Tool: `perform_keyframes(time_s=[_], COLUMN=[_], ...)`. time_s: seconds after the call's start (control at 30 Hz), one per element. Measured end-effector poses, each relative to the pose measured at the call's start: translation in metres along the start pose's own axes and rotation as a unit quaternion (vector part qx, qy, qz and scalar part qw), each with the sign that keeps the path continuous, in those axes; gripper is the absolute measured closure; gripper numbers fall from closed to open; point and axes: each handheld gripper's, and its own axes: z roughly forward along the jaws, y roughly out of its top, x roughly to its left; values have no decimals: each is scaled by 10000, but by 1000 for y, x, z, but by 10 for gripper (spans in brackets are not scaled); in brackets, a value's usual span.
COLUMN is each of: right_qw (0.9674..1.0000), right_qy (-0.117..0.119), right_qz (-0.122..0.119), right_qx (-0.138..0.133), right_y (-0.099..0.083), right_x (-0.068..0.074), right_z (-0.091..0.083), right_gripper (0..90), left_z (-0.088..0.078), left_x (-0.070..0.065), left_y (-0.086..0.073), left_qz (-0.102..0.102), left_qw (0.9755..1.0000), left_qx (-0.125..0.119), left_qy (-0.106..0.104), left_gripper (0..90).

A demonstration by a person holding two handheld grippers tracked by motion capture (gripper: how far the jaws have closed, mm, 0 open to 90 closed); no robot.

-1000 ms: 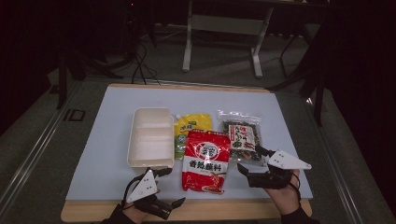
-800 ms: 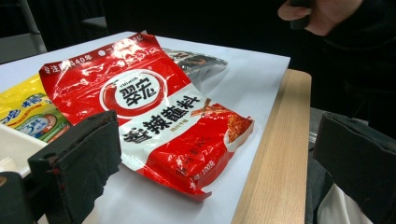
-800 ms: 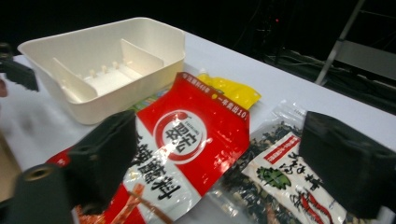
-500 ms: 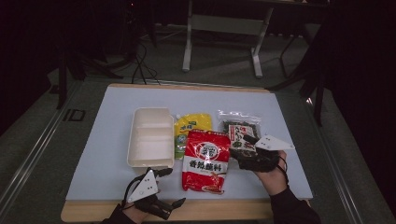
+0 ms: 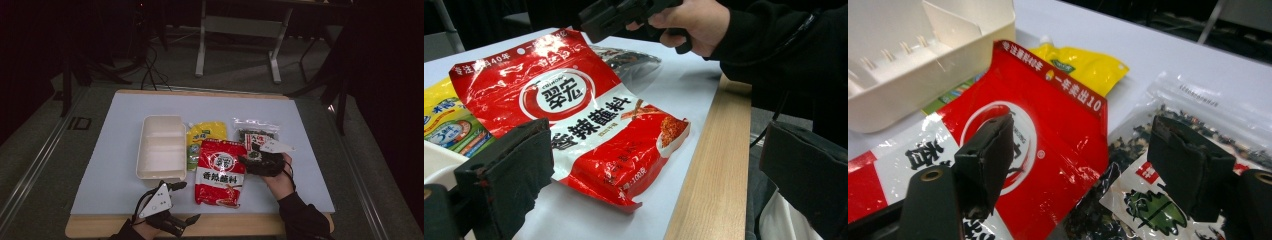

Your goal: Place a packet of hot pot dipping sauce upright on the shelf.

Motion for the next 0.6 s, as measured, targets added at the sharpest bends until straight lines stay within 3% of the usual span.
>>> perform_keyframes(time_s=[0.2,0.3,0.47,0.6], right_qw=[9998,9997,9988,9985], right_qy=[51,52,253,224], right_qz=[113,38,91,18], right_qx=[162,251,412,495], right_y=[-2,-2,-2,0], right_x=[-5,-4,-3,-4], right_z=[11,15,22,22], right_gripper=[327,385,493,719], left_z=[1,1,1,1], left_x=[-1,-1,-1,-1], left_y=[0,0,0,0], left_qz=[8,18,7,9], left_qw=[10000,10000,10000,10000], left_qx=[32,44,25,31], left_qy=[-24,-32,-28,-30], left_gripper=[22,22,22,22])
